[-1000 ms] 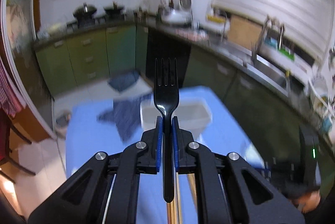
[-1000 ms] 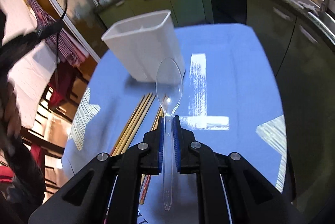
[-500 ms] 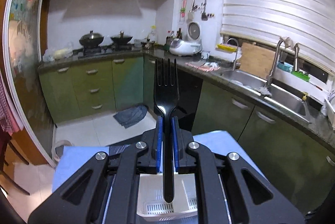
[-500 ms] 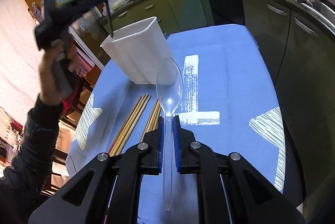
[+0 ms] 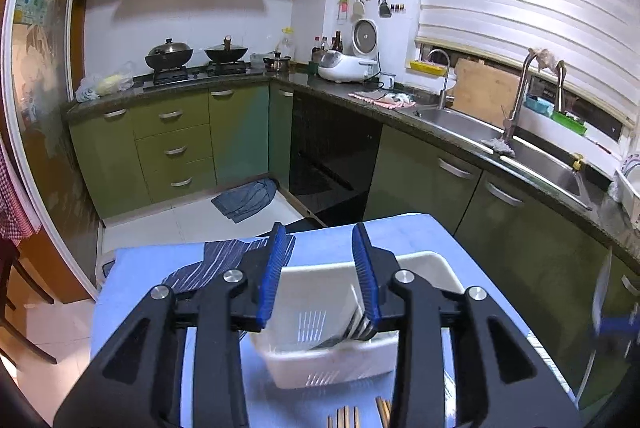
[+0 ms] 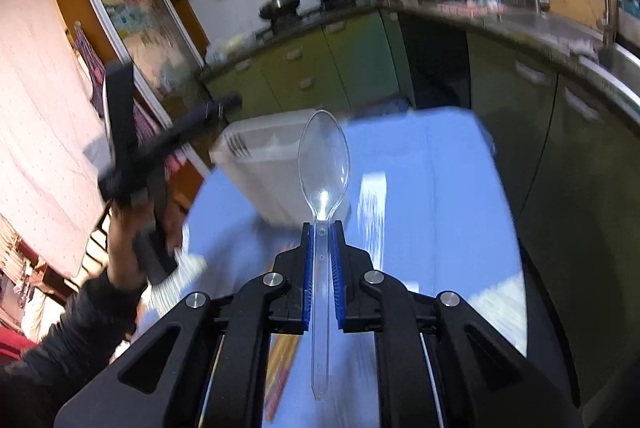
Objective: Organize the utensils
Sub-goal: 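Drop the fork into the white caddy with the left tool while the right tool drops the spoon in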
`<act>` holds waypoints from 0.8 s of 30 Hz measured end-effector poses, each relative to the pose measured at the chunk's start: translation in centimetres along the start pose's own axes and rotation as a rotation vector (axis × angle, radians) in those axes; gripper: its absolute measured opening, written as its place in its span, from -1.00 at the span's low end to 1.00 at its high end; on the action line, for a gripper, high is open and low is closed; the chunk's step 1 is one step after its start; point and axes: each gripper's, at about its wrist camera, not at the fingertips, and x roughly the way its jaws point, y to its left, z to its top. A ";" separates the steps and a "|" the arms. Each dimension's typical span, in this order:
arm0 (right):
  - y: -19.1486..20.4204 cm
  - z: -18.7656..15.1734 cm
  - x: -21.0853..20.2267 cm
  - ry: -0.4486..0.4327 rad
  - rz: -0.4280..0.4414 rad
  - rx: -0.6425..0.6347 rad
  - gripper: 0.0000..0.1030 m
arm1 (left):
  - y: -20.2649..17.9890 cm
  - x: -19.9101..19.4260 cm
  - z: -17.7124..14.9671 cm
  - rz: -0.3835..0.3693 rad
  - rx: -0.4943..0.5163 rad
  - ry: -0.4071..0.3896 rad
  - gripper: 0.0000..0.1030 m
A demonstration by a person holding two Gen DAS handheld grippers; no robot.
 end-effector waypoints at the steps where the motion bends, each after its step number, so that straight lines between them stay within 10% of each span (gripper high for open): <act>1: 0.4 1.3 -0.4 -0.045 0.005 -0.004 -0.81 | 0.3 -0.5 -0.1 0.000 -0.003 -0.003 -0.36; 11: 5.2 11.3 2.2 -0.420 -0.025 -0.046 -0.81 | 3.2 -6.6 -0.9 0.006 -0.029 -0.020 -0.31; 24: 6.4 9.8 11.4 -0.350 -0.120 -0.144 -0.81 | 5.1 -9.9 -2.4 0.006 -0.025 -0.010 -0.23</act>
